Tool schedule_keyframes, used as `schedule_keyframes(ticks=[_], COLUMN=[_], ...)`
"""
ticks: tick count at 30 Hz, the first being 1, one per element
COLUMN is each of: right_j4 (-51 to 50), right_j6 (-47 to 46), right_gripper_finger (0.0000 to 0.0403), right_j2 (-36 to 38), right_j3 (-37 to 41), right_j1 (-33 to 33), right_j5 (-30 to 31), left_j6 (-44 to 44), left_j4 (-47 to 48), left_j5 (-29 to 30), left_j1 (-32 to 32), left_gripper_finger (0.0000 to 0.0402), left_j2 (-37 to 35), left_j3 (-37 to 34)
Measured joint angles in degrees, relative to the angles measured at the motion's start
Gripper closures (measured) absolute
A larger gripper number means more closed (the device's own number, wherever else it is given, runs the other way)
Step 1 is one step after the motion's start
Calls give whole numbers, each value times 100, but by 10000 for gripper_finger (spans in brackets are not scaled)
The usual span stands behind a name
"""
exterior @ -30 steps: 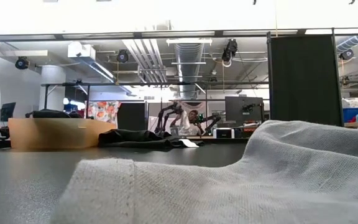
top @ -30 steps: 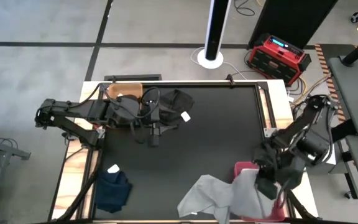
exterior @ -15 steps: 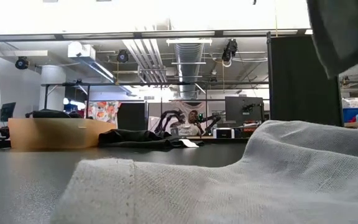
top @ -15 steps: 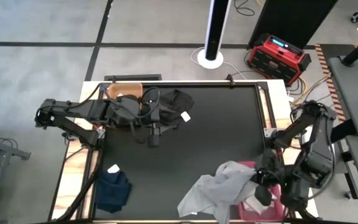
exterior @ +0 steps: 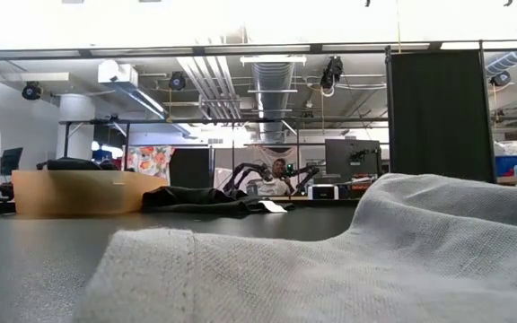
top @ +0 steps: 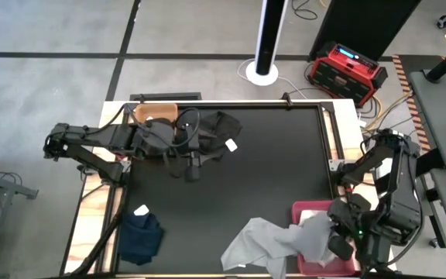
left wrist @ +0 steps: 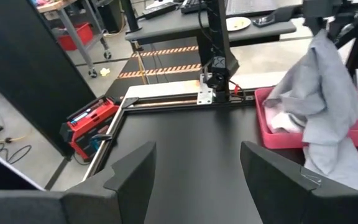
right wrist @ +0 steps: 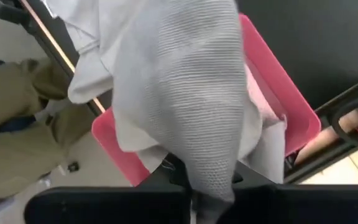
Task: Sort towels by color in basket
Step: Put the top gray towel into the pink bin
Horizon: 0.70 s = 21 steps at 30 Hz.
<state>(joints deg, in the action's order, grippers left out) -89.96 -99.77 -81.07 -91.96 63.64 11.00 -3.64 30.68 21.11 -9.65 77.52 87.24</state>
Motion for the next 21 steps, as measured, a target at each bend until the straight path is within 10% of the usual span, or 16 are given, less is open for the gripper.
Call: schedule_keyframes(ticks=[11,21], right_j4=[-1,247], right_j6=[69,947], right_gripper_finger=[394,394], right_j2=[-266,-1318], right_j3=[37,37], right_j1=[-15,-17], right_j5=[-273,-547], left_j6=[237,411], left_j4=[183,214], left_j5=[76,-1011], left_j1=[0,-59], left_gripper_finger=[183,183], left_j2=[82,712], left_j3=[-3,-15])
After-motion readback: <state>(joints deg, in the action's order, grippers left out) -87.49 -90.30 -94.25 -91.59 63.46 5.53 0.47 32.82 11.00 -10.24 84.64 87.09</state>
